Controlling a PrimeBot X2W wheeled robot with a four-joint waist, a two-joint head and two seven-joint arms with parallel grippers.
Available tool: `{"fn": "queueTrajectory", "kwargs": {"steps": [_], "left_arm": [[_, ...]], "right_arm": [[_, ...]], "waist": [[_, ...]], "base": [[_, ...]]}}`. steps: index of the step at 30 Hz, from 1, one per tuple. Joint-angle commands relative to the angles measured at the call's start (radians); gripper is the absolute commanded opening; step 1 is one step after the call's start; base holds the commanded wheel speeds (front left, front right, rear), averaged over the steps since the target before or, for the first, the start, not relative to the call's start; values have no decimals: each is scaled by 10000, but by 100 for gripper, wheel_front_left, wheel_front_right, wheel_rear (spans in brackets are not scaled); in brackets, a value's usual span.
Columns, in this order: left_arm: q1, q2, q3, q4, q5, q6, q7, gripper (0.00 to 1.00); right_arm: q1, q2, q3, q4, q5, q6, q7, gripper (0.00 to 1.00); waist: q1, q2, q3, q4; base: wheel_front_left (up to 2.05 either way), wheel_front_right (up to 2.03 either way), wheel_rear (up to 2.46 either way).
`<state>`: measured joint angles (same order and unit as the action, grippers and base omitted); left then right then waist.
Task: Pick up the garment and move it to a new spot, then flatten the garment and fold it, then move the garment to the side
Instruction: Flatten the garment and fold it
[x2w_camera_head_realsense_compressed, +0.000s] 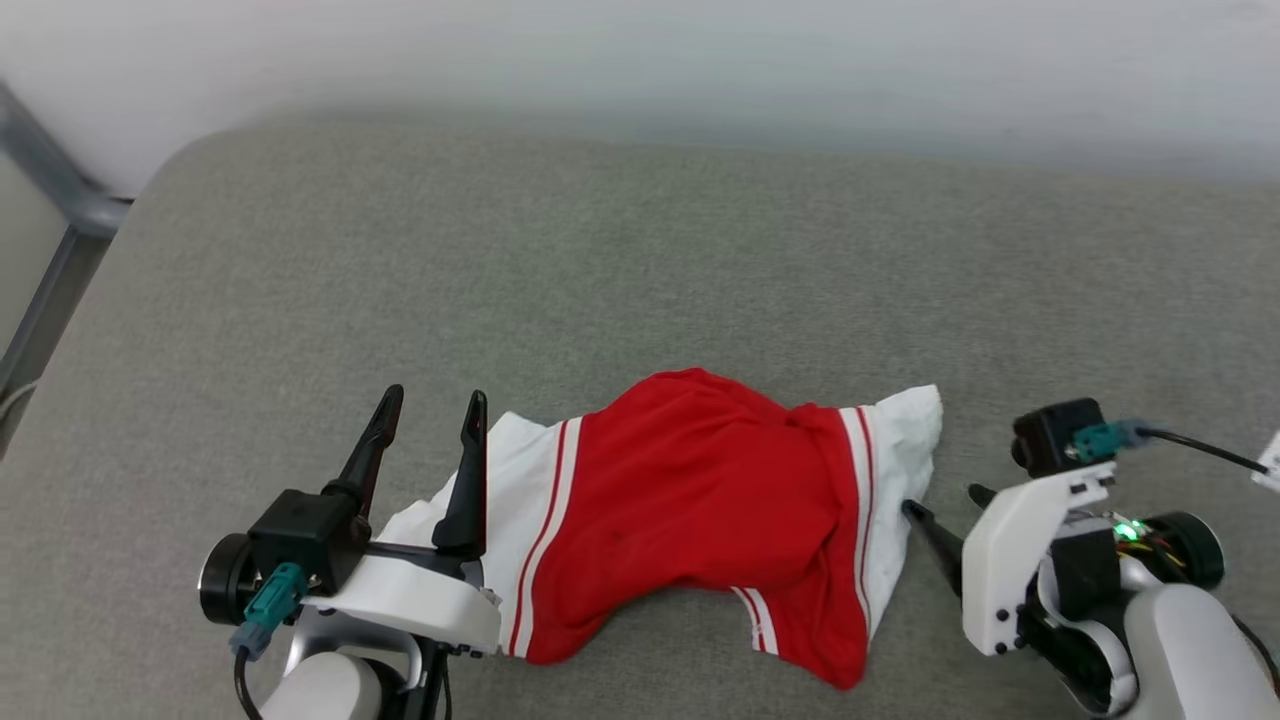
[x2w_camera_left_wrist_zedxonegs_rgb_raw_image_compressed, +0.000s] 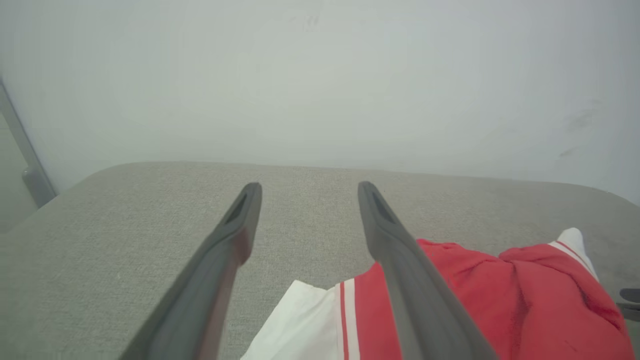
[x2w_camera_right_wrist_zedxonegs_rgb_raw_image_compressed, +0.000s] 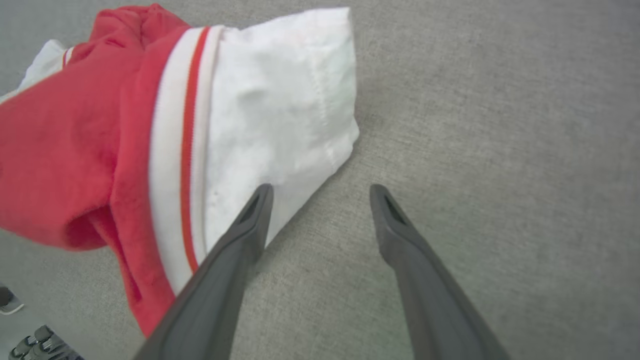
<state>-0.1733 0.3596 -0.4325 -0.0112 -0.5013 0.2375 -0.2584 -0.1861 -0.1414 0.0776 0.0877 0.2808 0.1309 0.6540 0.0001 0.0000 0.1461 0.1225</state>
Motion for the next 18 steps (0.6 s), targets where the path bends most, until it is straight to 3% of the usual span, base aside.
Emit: {"fn": "queueTrajectory", "kwargs": {"steps": [1, 12, 13, 14, 15, 18], "left_arm": [[-122, -94, 7, 40, 63, -53, -43, 100], [-241, -432, 70, 350, 140, -257, -81, 100], [-250, -439, 71, 366, 156, -284, -83, 100], [-259, -442, 80, 382, 176, -308, -82, 100], [-263, -456, 95, 391, 184, -314, -84, 100], [-202, -475, 155, 437, 222, -322, -86, 100]], "right_arm": [[-287, -112, 203, 169, 100, -3, 80, 100], [-681, -287, 1716, 2623, 807, -2, 1149, 100], [-630, -272, 1845, 2818, 921, 0, 1323, 80], [-606, -259, 1939, 2921, 1029, 0, 1342, 33], [-619, -235, 1986, 2951, 1134, 10, 1231, 0], [-870, -296, 1993, 2803, 1332, 9, 929, 0]], "waist": [[-1, 0, 277, 289], [-1, 0, 639, 648], [-1, 0, 659, 654], [-1, 0, 679, 654], [-1, 0, 698, 638], [-1, 0, 690, 509]], "base": [[0, 0, 0], [0, 0, 0], [0, 0, 0], [0, 0, 0], [0, 0, 0], [0, 0, 0]]}}
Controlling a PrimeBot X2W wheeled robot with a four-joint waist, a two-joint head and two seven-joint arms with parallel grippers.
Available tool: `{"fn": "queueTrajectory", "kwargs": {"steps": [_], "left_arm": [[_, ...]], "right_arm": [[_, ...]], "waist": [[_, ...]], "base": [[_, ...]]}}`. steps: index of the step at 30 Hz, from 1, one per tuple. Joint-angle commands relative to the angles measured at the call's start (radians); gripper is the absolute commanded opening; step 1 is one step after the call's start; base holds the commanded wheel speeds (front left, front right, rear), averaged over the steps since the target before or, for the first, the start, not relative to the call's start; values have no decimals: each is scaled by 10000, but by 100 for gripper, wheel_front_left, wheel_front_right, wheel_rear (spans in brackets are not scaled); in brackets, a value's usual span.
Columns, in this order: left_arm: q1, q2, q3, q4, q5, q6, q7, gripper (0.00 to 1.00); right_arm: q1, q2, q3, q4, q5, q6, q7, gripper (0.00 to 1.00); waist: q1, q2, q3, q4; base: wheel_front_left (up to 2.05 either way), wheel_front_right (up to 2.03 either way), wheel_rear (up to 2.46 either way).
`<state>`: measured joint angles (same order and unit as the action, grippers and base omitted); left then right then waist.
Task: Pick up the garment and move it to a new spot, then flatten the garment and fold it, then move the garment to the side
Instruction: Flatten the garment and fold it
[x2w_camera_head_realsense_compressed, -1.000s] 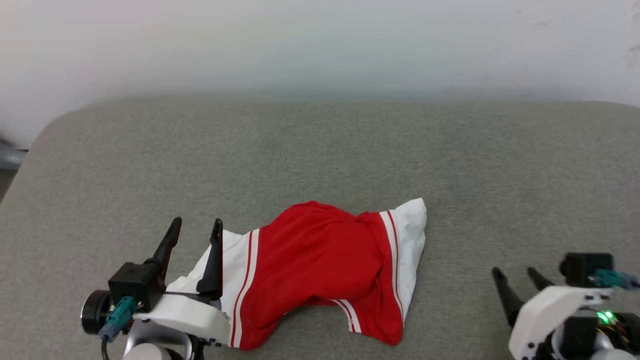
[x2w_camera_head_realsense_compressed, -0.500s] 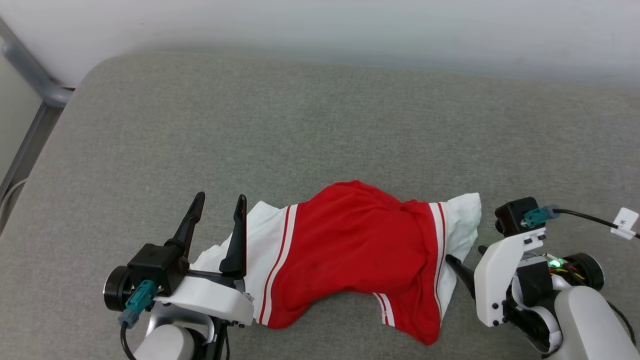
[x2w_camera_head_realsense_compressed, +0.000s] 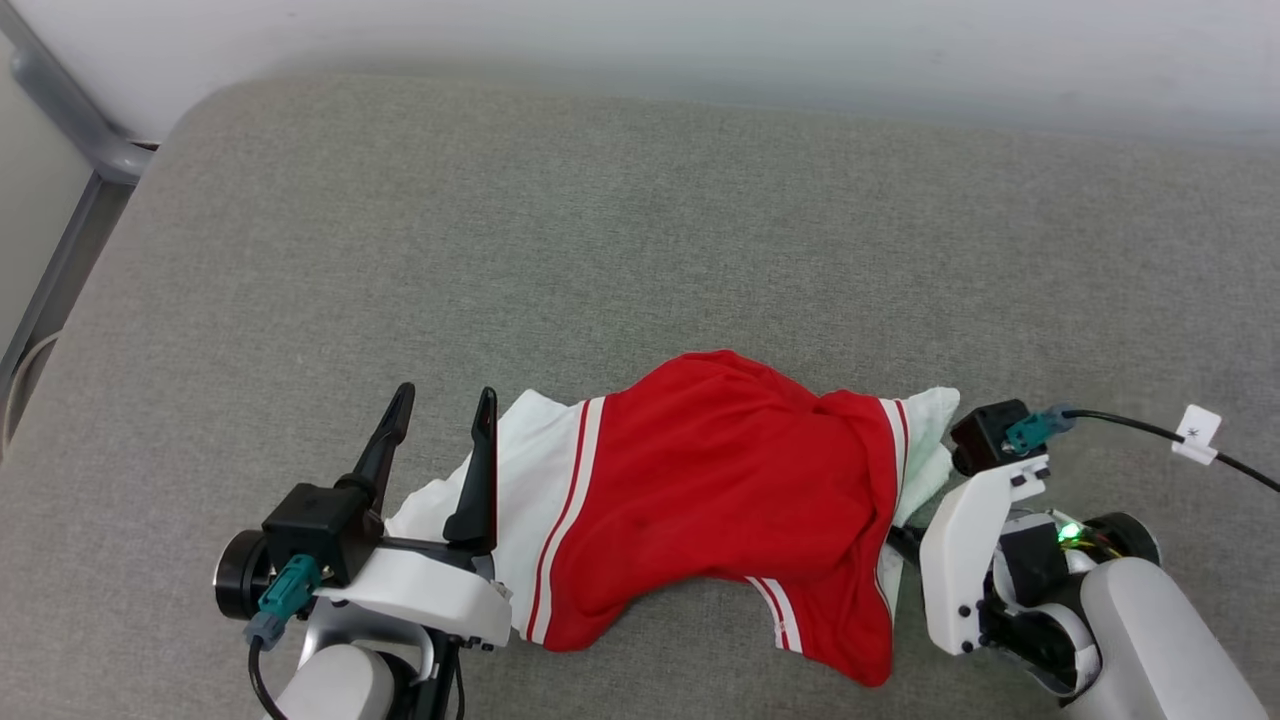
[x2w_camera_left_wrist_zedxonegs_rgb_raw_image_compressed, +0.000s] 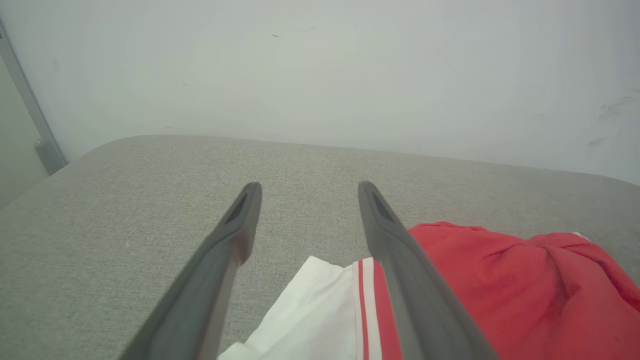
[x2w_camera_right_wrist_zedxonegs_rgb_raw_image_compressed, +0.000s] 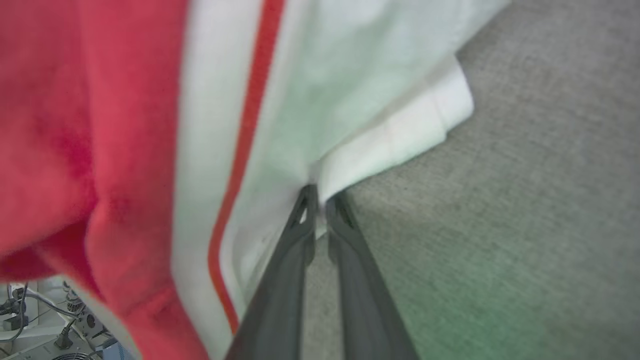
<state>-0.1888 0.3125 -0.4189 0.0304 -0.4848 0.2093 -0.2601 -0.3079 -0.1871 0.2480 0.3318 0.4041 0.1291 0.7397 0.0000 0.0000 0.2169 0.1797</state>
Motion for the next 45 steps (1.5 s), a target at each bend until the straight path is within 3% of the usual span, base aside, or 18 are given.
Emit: {"fn": "queueTrajectory", "kwargs": {"steps": [1, 9, 14, 20, 23, 28, 29, 31, 37, 45], "left_arm": [[-19, -7, 49, 20, 59, -43, -70, 100], [263, 108, 164, 154, 18, 13, -62, 100], [409, 189, 183, 109, -18, 92, 52, 100], [545, 327, 201, 48, -87, 140, 182, 100], [588, 366, 198, 80, -121, 143, 229, 100], [659, 428, 201, 162, -192, 147, 279, 100], [679, 437, 193, 178, -204, 141, 303, 100], [692, 461, 184, 186, -228, 133, 324, 100], [772, 534, 164, 226, -280, 138, 355, 100], [1190, 607, 312, 333, -463, 296, 327, 100]], "right_arm": [[232, 85, 204, 222, 154, 11, -84, 0], [273, -504, -858, -1491, 26, 12, -868, 0], [895, -752, -2126, -2972, -490, 12, -513, 0], [2188, -391, -3995, -4464, -1211, 11, 204, 0], [2828, -69, -4614, -4496, -1341, 12, 324, 0], [3372, 479, -4999, -3507, -1328, 12, -155, 0], [3386, 549, -5031, -3301, -1329, 12, -372, 27], [3399, 705, -5033, -2880, -1249, 12, -763, 100], [3518, 931, -5127, -2488, -1247, 12, -2379, 100], [3923, 1275, -5411, -3077, -1776, 12, -4742, 100]], "waist": [[0, 0, -47, -121], [0, 0, -531, -689], [0, 0, -721, -1119], [0, 0, -770, -1463], [0, 0, -758, -1563], [0, 0, -754, -1695], [0, 0, -761, -1706], [0, 0, -766, -1731], [0, 0, -899, -1726], [0, 0, -1482, -1827]], "base": [[0, 0, 0], [0, 0, 0], [0, 0, 0], [0, 0, 0], [0, 0, 0], [0, 0, 0], [0, 0, 0], [0, 0, 0], [0, 0, 0], [0, 0, 0]]}}
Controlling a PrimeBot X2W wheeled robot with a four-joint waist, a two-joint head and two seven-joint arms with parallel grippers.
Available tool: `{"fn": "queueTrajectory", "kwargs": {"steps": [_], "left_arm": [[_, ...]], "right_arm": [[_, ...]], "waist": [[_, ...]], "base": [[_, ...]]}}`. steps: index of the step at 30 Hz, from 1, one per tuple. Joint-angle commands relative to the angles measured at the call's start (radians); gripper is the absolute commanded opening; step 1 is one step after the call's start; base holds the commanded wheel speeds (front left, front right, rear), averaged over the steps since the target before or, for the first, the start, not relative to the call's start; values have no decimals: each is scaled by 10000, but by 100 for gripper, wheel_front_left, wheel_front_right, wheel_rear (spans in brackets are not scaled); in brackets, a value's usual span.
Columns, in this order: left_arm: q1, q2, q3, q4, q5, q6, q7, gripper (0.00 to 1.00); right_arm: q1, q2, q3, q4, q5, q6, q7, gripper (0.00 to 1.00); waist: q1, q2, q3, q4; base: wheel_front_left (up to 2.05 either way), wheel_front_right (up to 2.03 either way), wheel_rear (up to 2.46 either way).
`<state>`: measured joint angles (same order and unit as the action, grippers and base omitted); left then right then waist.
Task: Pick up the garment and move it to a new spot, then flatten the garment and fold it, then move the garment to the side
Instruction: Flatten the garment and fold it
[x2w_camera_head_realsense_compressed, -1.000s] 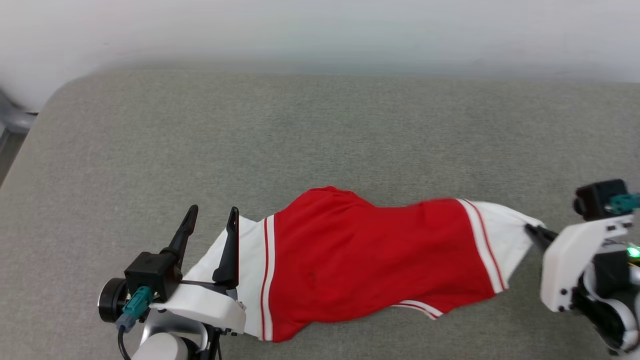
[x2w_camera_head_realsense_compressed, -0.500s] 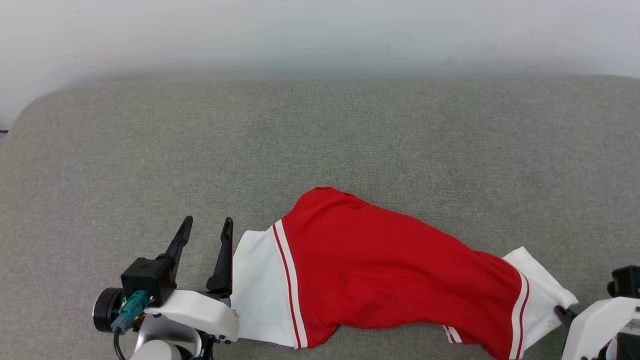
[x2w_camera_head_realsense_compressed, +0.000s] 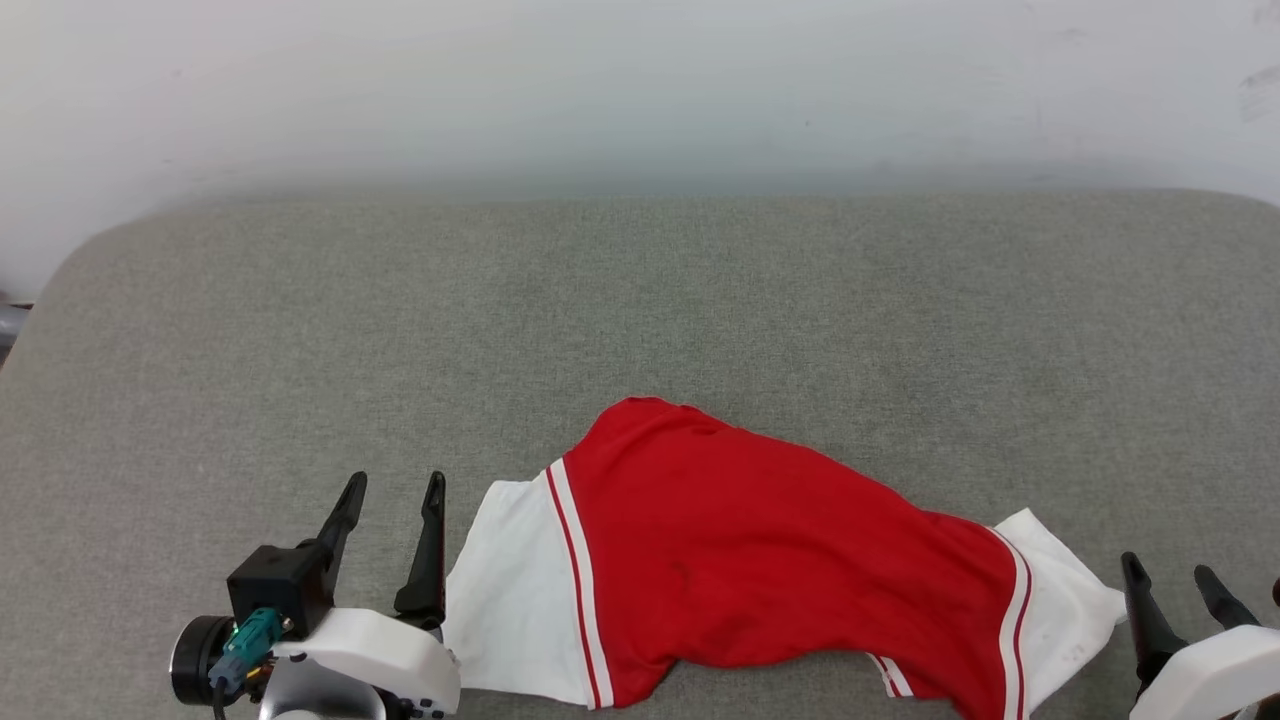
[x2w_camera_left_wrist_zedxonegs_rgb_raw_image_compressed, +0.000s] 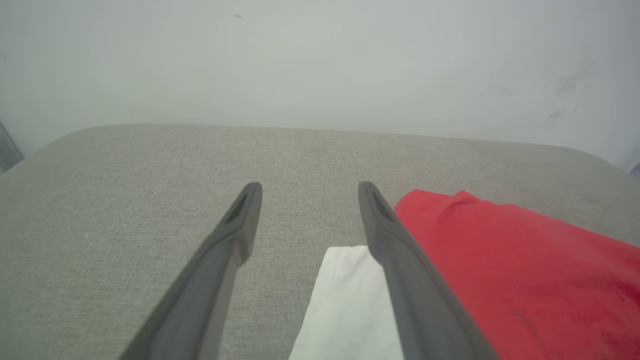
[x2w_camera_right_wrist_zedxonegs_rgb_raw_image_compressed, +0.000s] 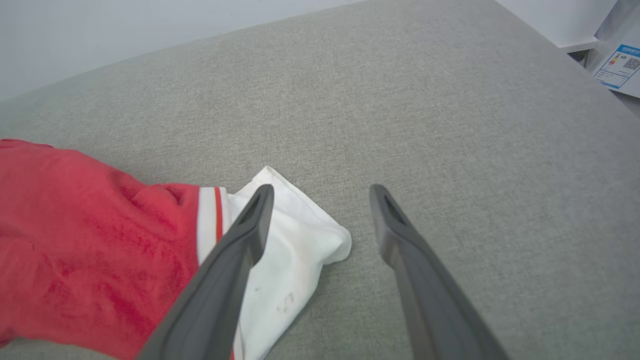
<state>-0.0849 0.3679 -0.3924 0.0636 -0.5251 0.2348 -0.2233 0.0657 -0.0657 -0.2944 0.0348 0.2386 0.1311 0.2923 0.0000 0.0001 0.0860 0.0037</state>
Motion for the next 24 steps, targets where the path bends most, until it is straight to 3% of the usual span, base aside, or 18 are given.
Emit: {"fn": "queueTrajectory", "kwargs": {"steps": [1, 11, 17, 21, 22, 24], "left_arm": [[202, 70, 63, 2, -69, 72, -35, 100], [458, 278, 280, 154, -285, 194, 81, 100], [591, 491, 203, 402, -456, 46, 505, 100], [502, 826, -58, 628, -853, -351, 1729, 100], [279, 1214, -371, 726, -1206, -746, 3158, 100], [108, 1438, -529, 754, -1459, -970, 4089, 100]], "right_arm": [[215, 88, 47, -173, -157, -7, -482, 100], [383, 156, 1457, -1217, -821, -7, -2298, 100], [549, 154, 2188, -1632, -1018, -5, -2693, 100], [647, 156, 2511, -1903, -1112, -7, -2670, 100], [659, 161, 2731, -2052, -1081, -7, -2604, 100], [594, 158, 2838, -2091, -991, -7, -2587, 100]], "waist": [[0, -1, -235, -89], [0, -1, -666, -304], [0, -1, -765, -367], [0, -1, -690, -409], [0, -1, -518, -453], [0, -1, -382, -499]], "base": [[0, 0, 0], [0, 0, 0], [0, 0, 0], [0, 0, 0], [0, 0, 0], [0, 0, 0]]}}
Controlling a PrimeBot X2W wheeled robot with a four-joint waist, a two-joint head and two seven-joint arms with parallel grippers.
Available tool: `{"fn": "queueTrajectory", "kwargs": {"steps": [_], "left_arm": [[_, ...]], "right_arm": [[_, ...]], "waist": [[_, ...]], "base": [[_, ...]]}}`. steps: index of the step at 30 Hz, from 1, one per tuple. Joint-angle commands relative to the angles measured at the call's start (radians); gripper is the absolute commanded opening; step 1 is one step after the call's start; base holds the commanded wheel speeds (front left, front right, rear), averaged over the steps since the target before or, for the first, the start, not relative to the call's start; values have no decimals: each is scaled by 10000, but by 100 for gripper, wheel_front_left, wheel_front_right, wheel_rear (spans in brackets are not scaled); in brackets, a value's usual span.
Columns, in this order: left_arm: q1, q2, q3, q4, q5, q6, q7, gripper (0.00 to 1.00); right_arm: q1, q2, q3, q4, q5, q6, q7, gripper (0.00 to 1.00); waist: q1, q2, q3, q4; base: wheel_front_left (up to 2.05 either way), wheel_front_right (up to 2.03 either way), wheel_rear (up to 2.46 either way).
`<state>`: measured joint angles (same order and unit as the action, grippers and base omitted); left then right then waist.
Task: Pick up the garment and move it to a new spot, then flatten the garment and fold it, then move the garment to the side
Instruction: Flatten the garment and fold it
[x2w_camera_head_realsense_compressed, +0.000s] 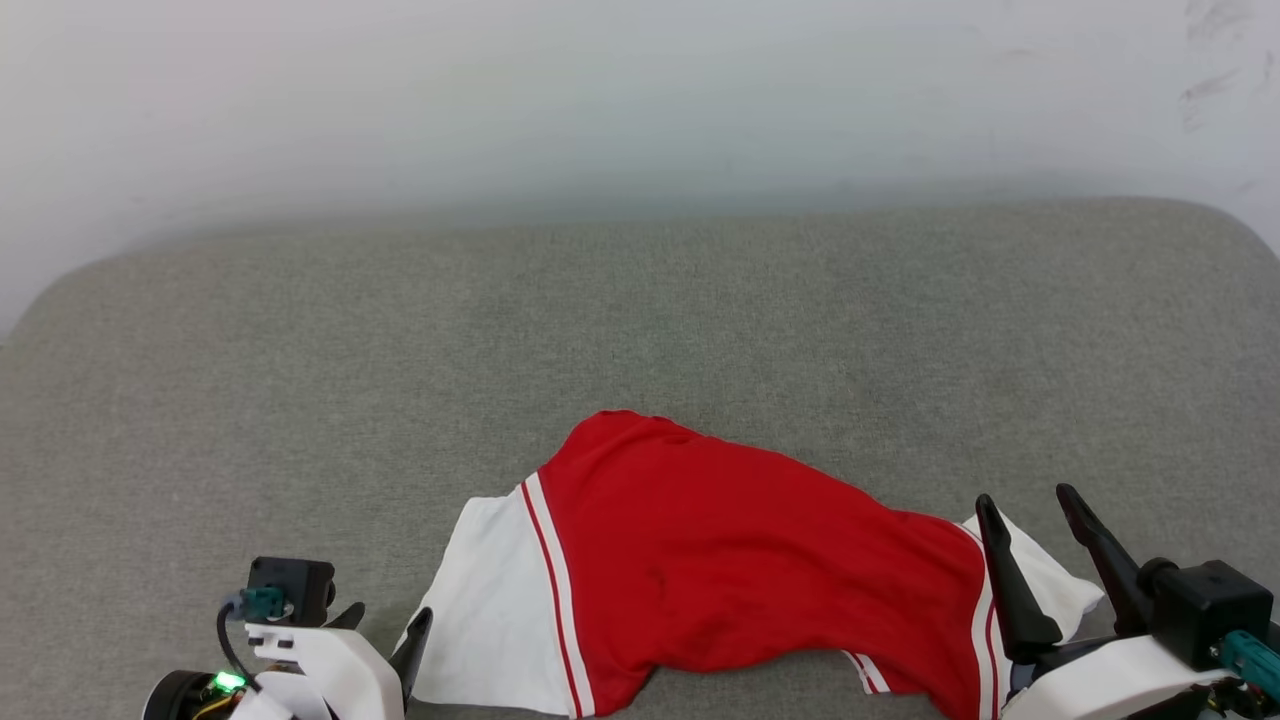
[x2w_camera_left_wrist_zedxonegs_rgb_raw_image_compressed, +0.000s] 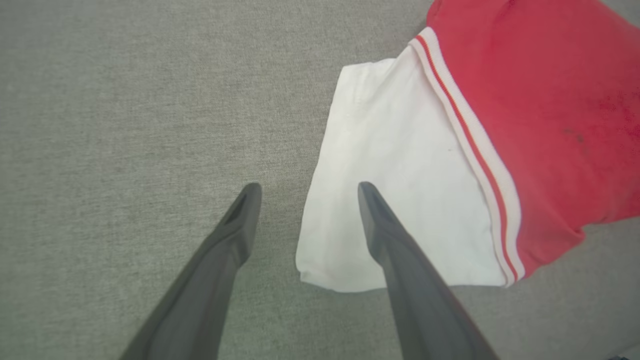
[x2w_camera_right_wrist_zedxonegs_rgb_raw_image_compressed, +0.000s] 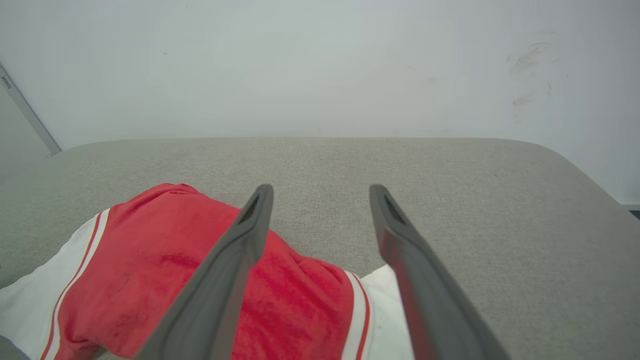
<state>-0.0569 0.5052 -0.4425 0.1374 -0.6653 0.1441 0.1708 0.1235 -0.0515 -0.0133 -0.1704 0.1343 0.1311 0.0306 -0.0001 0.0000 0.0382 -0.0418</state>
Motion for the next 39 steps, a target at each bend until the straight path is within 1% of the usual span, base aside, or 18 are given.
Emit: {"fn": "queueTrajectory", "kwargs": {"steps": [1, 5, 8, 12, 13, 14, 15, 19, 24, 27, 32, 35, 39], "left_arm": [[-235, 160, -87, 14, -171, -147, 521, 100], [-463, 437, -450, 178, -572, -547, 1985, 100], [-548, 446, -690, 415, -853, -711, 2822, 100], [-458, 251, -1133, 820, -1160, -885, 3726, 100], [-404, 130, -1235, 893, -1282, -971, 3872, 96], [-385, 20, -1318, 947, -1375, -1054, 4005, 27], [-365, -51, -1397, 1017, -1471, -1133, 4118, 0], [-562, -25, -1313, 1060, -1217, -1061, 3682, 0], [-719, -107, -981, 953, -907, -804, 2695, 0], [-721, -71, -733, 744, -696, -561, 1989, 0], [-674, -51, -642, 99, -296, -277, 1280, 0], [-717, -38, -617, -355, -78, -107, 991, 0], [-717, -31, -617, -877, 121, 73, 825, 0]], "right_arm": [[-27, 16, 58, -33, 64, -7, 24, 100], [-229, 18, 148, 96, 241, -7, 42, 100], [-319, 18, 161, 237, 389, -7, -18, 100], [-447, 19, 169, 430, 490, -7, -45, 100], [-469, 19, 152, 482, 501, -7, -52, 100], [-480, 19, 134, 512, 519, -7, -65, 100], [-477, 19, 90, 576, 557, -7, -28, 100], [-516, 20, -44, 734, 741, -7, 139, 100], [-437, 15, -301, 1019, 1125, -7, 617, 100], [-327, -9, -796, 1387, 1420, -5, 1333, 100], [-143, -363, -1836, 2144, 1869, -5, 2904, 100], [-159, -600, -2197, 2482, 2126, -5, 3619, 100], [-461, -900, -2289, 2791, 2326, -5, 4366, 100]], "waist": [[1, 0, 171, -73], [1, 0, 423, -211], [1, 0, 586, -310], [1, 0, 721, -427], [1, 0, 744, -441], [1, 0, 765, -452], [1, 0, 780, -460], [1, 0, 778, -426], [1, 0, 574, -321], [1, 0, 438, -257], [1, 0, 295, -33], [1, 0, 289, 83], [1, 0, 301, 194]], "base": [[0, 0, 0], [0, 0, 0], [0, 0, 0], [0, 0, 0], [0, 0, 0], [0, 0, 0], [0, 0, 0], [0, 0, 0], [0, 0, 0], [0, 0, 0], [0, 0, 0], [0, 0, 0], [0, 0, 0]]}}
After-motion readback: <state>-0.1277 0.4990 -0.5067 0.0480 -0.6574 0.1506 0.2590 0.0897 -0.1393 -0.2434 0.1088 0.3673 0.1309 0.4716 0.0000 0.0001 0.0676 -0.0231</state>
